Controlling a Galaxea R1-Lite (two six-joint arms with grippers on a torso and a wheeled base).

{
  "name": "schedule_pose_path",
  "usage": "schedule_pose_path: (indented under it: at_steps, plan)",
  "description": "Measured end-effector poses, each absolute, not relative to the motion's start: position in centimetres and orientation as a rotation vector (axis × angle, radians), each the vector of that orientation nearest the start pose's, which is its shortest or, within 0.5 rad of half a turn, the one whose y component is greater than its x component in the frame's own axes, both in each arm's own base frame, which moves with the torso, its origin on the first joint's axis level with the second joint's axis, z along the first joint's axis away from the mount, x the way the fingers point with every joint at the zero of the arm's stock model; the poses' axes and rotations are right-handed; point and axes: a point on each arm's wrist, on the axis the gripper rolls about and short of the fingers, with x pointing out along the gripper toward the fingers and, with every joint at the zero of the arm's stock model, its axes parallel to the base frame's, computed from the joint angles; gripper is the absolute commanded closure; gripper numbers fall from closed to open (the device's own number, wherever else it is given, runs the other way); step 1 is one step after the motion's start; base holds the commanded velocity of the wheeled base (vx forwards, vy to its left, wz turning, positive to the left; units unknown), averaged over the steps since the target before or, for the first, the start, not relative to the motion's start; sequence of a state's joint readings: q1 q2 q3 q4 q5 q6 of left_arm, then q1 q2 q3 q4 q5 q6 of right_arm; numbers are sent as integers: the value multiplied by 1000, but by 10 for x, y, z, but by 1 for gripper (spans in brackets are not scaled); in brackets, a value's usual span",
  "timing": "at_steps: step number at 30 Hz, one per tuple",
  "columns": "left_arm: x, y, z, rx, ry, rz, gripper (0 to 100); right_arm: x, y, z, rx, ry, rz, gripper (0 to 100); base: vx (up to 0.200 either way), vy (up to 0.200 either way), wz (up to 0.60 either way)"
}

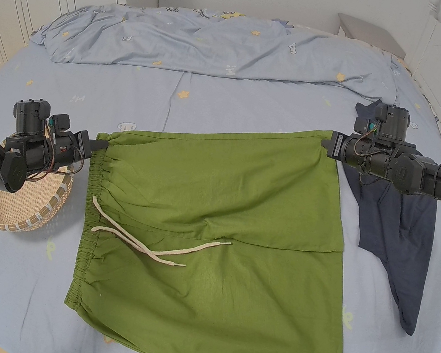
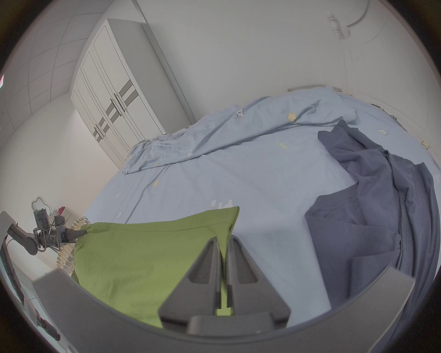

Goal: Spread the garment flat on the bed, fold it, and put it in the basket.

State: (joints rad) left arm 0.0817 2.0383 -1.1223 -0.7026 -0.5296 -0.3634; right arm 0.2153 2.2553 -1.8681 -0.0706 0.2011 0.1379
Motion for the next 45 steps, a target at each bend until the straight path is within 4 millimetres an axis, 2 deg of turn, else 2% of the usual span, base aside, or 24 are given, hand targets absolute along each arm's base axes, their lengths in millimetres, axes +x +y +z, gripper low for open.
schedule_pose_path:
  at_steps: [7, 15, 16, 18, 19, 28, 34, 40, 45]
  plan:
    - [398, 24, 156, -421, 279, -399, 100, 469, 111, 209, 134, 311, 393, 100, 0, 0, 0]
    - [399, 24, 156, -420, 276, -399, 100, 475, 113, 204, 128, 306, 353, 100, 0, 0, 0]
    - [399, 24, 156, -420, 276, -399, 100, 475, 113, 204, 128, 305, 353, 0, 0, 0, 0]
    - [399, 24, 156, -420, 276, -398, 100, 475, 114, 203, 128, 305, 354, 0, 0, 0, 0]
    - [399, 24, 156, -420, 276, -398, 0, 476, 114, 203, 127, 306, 354, 0, 0, 0, 0]
    - [399, 24, 162, -400, 216, -375, 0, 474, 119, 203, 129, 305, 361, 0, 0, 0, 0]
    - [391, 21, 173, -391, 187, -363, 0, 468, 115, 213, 155, 301, 355, 0, 0, 0, 0]
    - [368, 15, 192, -387, 164, -379, 0, 450, 106, 219, 188, 334, 339, 0, 0, 0, 0]
    - [344, 1, 196, -387, 184, -412, 0, 424, 95, 212, 199, 406, 319, 0, 0, 0, 0]
